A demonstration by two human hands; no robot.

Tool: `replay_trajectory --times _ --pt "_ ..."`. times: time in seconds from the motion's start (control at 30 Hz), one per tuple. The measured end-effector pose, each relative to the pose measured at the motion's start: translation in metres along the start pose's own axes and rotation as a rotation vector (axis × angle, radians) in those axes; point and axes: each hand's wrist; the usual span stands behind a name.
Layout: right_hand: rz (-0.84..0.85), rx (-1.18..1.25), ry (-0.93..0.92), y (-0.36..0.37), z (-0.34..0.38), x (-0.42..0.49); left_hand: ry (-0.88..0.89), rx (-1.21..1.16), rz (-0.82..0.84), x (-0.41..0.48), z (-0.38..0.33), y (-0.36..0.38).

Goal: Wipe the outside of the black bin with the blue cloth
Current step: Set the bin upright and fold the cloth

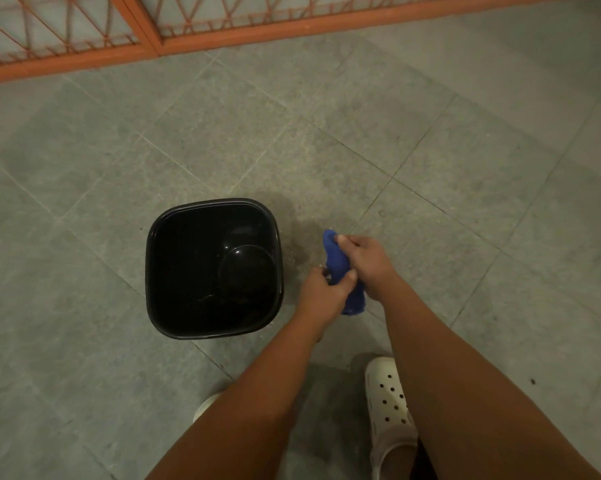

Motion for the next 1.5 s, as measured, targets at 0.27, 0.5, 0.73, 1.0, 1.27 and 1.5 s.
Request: replay_trajectory --times 0.27,0.5,0.73,1.0,1.27,1.5 --pt "0.049 0.155 0.164 -0.006 -0.017 -0.002 -0.28 -0.427 0.04 0.024 0.007 0.0" --pt "0.294 0.017 0.596 -0.017 -0.038 -0.012 -0.262 -0.551 0.025 0.03 0.017 -0.003" --pt "0.164 0.23 0.288 -0.007 -0.034 -0.007 -0.301 -0.394 -0.087 0.041 0.023 0.004" --pt "-0.024 0.062 0.03 0.004 -0.034 0.003 -0.205 -0.428 -0.092 0.063 0.033 0.006" --pt "-0.072 0.085 -0.151 0.017 -0.037 0.016 0.007 -0.349 -0.445 0.069 0.041 0.007" --pt "-0.156 -0.295 0.049 0.012 -0.077 0.019 -0.241 -0.239 -0.323 0.07 0.057 0.012"
Point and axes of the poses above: each hand's wrist, its own x-axis towards the middle knuckle, its own y-axis out of the palm, z = x × y, and after that the axes turned 3 degrees about -z, right-handed
